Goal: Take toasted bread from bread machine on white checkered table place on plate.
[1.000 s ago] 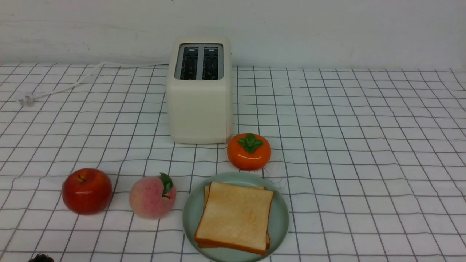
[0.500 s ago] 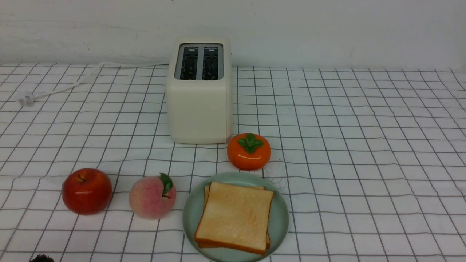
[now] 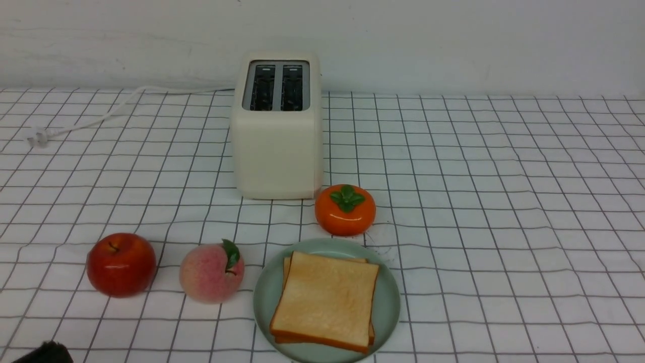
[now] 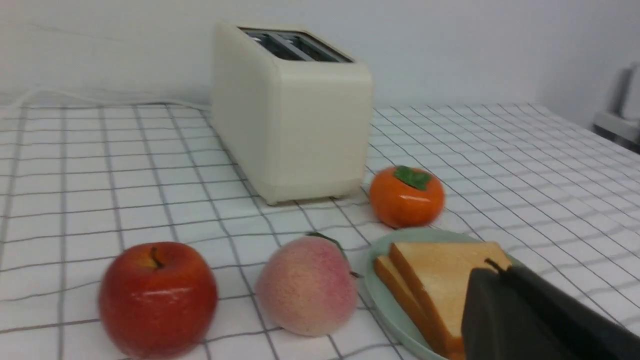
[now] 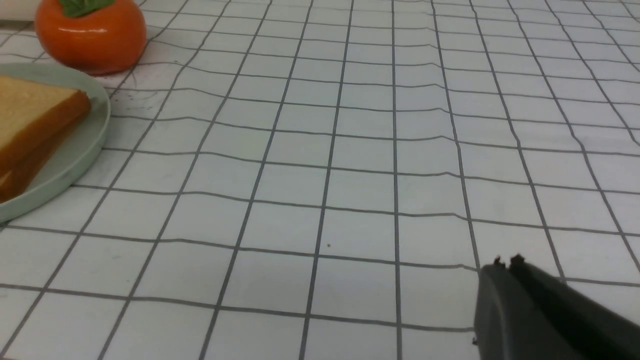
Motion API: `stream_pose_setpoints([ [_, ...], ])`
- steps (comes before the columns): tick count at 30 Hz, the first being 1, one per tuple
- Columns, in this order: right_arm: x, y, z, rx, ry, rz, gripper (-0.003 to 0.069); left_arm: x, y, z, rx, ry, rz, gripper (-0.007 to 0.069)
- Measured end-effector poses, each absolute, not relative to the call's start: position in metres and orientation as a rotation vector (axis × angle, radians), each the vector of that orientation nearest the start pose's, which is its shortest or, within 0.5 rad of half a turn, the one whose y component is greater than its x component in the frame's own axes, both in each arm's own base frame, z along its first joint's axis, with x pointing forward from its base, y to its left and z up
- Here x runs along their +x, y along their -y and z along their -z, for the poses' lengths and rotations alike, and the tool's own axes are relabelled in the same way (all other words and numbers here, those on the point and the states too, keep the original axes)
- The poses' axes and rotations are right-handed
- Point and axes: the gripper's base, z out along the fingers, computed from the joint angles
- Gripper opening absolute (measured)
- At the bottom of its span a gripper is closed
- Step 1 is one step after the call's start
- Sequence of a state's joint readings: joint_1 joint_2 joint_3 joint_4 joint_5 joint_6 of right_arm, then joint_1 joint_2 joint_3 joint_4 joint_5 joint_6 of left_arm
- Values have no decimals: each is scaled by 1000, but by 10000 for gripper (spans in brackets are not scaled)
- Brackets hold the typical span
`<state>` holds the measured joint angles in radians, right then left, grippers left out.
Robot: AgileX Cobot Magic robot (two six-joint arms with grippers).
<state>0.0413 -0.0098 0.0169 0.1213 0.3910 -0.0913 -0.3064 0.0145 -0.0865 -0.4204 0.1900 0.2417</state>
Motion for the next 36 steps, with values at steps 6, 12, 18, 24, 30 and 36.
stream_pose_setpoints([
  [6, 52, -6, -173, -51, -1879, -86, 3, 54, 12, -206, -21, -1595, 332, -13],
  [12, 52, -6, -173, -49, -1880, -89, 7, 52, 12, -170, -76, -1883, 299, -13],
  [18, 52, -6, -173, -49, -1880, -89, 15, 51, 12, -169, -80, -1898, 304, -13],
  [24, 52, -6, -173, -49, -1880, -89, 22, 51, 12, -169, -80, -1898, 304, -13],
  [30, 52, -6, -173, -49, -1880, -89, 33, 51, 12, -169, -80, -1898, 304, -13],
  [36, 52, -6, -173, -49, -1880, -89, 41, 51, 12, -169, -80, -1898, 304, -13],
])
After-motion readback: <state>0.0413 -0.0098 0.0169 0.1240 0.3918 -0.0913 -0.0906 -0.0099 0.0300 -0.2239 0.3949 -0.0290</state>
